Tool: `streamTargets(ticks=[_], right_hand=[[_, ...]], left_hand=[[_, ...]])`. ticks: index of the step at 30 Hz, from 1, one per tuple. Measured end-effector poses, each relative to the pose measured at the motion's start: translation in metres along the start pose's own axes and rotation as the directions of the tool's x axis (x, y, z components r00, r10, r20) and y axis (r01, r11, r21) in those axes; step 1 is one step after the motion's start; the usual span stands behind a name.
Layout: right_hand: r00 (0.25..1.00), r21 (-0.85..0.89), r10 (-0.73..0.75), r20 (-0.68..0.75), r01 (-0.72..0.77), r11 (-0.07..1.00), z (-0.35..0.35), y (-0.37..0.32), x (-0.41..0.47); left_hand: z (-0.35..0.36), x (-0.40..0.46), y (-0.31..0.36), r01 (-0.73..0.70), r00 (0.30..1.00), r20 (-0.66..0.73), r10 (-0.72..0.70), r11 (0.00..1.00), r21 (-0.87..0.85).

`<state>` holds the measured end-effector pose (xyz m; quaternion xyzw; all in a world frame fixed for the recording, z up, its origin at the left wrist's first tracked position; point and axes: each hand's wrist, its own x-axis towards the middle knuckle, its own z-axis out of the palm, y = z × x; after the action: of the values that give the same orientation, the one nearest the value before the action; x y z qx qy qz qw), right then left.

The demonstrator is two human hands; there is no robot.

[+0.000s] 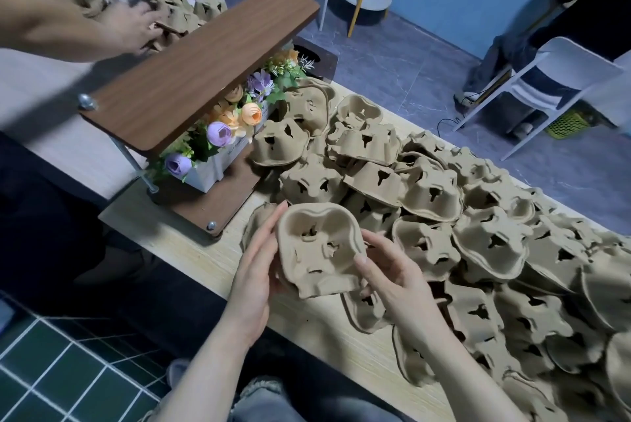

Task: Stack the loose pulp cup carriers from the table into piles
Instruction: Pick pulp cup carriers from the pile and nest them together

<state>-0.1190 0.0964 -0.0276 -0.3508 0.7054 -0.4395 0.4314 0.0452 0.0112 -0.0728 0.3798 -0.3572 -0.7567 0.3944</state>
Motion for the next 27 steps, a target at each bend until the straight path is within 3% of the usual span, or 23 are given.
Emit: streamTargets(ticks=[4,8,12,15,22,24,27], right_hand=[[1.0,0.034,0.024,-0.009,-0.024,0.999,0.004,0.0,0.006],[0.997,-0.166,-0.066,0.05,0.073,0.983,-0.004,-0.004,0.023],[0.943,-0.443,-0.33,-0.041,0.279,0.852,-0.027,-0.023,0.074],[0.896,-0.642,-0.444,-0.005,0.337,0.688,-0.04,-0.037,0.125],[0.966,-0.895,-0.22,0.135,0.214,0.392,-0.041,-0.051,0.192],[0.961,-0.887,-0.239,0.137,0.226,0.402,-0.041,-0.052,0.195],[0.945,-0.802,-0.321,0.059,0.237,0.548,-0.045,-0.053,0.198]], left_hand=[[-0.006,-0.001,-0.003,-0.019,1.0,0.021,0.018,0.999,0.041],[-0.012,0.002,-0.003,-0.032,0.999,0.011,0.032,0.999,0.025],[-0.011,0.011,0.0,-0.038,0.999,-0.038,0.037,0.999,-0.022],[-0.009,0.019,0.003,-0.044,0.998,-0.048,0.043,0.999,-0.004],[-0.003,0.029,0.009,-0.044,0.995,-0.087,0.042,0.999,-0.017],[-0.005,0.031,0.01,-0.047,0.994,-0.096,0.045,0.999,-0.014],[-0.008,0.036,0.011,-0.055,0.992,-0.11,0.054,0.998,-0.008]])
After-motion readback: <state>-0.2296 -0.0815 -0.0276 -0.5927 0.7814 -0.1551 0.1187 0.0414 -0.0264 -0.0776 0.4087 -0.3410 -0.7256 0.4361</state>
